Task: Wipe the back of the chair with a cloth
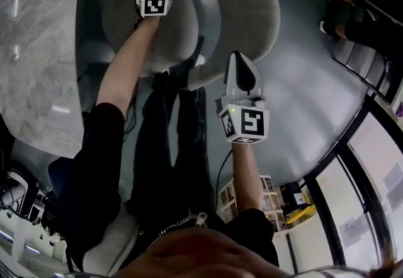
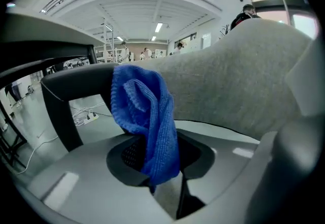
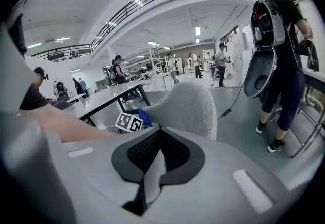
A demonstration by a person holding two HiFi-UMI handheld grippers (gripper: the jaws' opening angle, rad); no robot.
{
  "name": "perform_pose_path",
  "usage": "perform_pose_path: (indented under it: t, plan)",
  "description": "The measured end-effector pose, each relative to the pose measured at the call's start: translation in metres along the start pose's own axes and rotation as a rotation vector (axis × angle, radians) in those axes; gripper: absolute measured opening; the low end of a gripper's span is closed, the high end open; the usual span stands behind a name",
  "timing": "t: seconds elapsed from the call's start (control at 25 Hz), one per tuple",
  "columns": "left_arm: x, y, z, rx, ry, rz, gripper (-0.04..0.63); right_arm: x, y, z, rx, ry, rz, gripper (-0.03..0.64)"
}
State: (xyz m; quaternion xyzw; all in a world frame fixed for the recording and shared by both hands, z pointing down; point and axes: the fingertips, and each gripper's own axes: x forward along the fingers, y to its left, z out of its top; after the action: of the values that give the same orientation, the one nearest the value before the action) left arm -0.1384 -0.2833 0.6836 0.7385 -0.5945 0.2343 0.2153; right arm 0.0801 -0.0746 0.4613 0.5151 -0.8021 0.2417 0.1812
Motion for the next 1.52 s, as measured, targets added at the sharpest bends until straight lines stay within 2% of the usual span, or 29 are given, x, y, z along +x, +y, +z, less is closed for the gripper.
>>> perform_pose_path:
  t: [0.16, 0.36, 0.52, 0.88, 1.08, 1.2, 1.52]
  plan:
    - [0.005, -0.017, 0.004, 0.045, -0.005, -0.024, 0.114, -0.003, -0.009, 0.002, 0.022, -0.004, -0.010, 0.003]
    - [0.007, -0.049, 0.011, 0.127, -0.038, -0.126, 0.112, -0.003, -0.013, 0.001, 0.034, -0.014, -0.013, 0.003]
    - [0.004, -0.068, 0.013, 0.174, -0.048, -0.167, 0.110, -0.003, -0.016, -0.005, 0.043, -0.005, -0.021, 0.003]
    - [-0.011, -0.130, 0.001, 0.331, -0.078, -0.340, 0.110, -0.006, -0.007, -0.021, 0.069, 0.015, -0.021, 0.003]
    - [-0.021, -0.155, -0.007, 0.368, -0.073, -0.426, 0.110, -0.011, -0.003, -0.021, 0.074, 0.011, -0.029, 0.003]
    - [-0.029, -0.171, -0.011, 0.365, -0.066, -0.486, 0.110, -0.015, -0.006, -0.020, 0.093, 0.002, -0.042, 0.003]
    - [-0.067, -0.220, -0.035, 0.497, -0.070, -0.677, 0.110, -0.026, -0.009, -0.025, 0.111, -0.012, -0.084, 0.003]
